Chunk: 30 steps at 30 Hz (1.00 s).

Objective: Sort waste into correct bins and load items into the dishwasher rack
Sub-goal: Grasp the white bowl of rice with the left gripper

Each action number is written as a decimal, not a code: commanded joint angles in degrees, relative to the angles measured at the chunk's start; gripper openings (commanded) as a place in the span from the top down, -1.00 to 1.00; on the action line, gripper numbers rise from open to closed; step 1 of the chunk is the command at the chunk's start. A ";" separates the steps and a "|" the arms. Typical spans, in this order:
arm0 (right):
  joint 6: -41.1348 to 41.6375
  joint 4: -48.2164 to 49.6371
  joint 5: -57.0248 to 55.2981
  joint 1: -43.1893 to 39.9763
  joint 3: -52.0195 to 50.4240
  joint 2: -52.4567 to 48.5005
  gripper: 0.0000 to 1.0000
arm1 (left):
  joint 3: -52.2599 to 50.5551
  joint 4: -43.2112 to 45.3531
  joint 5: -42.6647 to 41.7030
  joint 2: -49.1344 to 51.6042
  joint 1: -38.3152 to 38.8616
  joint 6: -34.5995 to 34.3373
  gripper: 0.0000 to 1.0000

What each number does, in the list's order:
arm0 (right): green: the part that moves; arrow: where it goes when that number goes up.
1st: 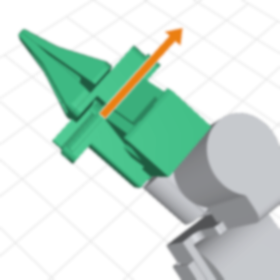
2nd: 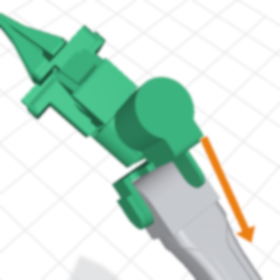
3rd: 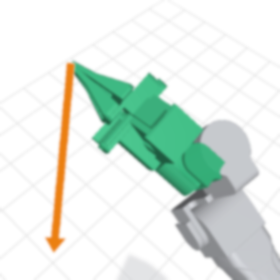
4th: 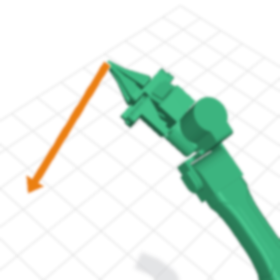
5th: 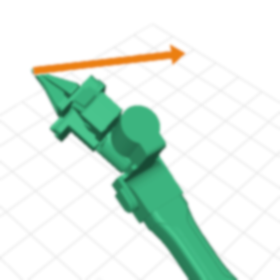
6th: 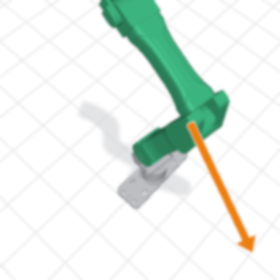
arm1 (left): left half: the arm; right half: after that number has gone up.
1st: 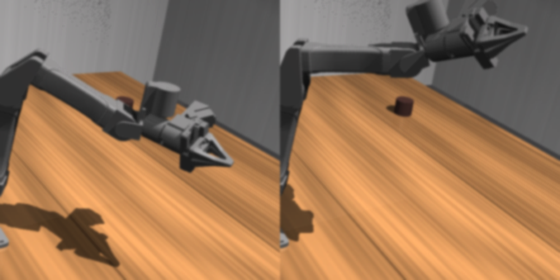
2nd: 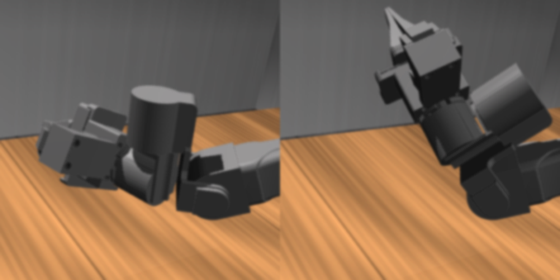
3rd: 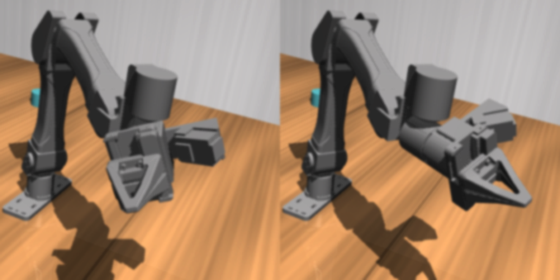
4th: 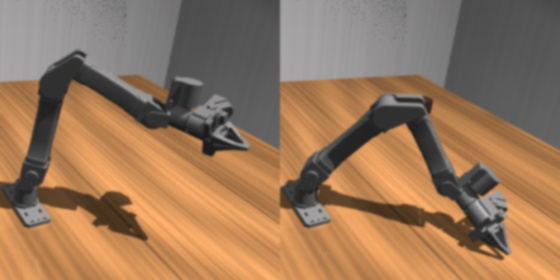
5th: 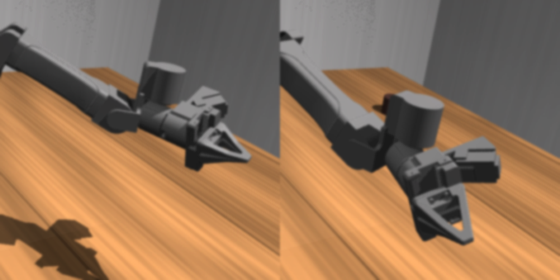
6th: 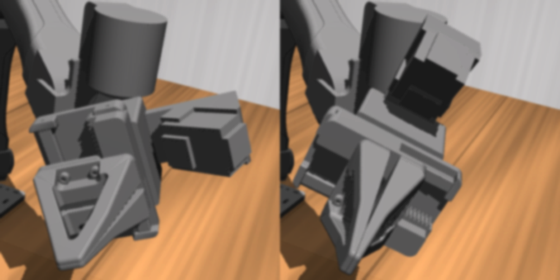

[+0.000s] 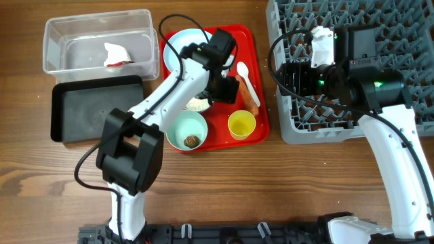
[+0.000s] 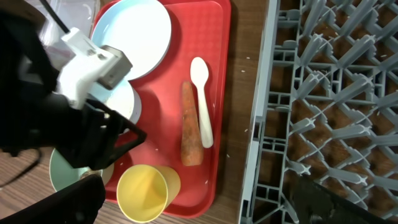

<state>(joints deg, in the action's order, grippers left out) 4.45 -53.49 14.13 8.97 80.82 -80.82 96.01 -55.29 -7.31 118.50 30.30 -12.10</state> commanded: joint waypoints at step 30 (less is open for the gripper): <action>0.07 -0.09 0.92 0.17 -0.39 -0.59 -1.00 | 0.44 -3.06 -2.29 -16.13 -14.51 -4.87 0.92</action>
<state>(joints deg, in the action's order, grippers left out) 4.45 -53.60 14.13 8.97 80.82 -80.82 95.22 -55.53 -6.00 110.32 22.70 -14.46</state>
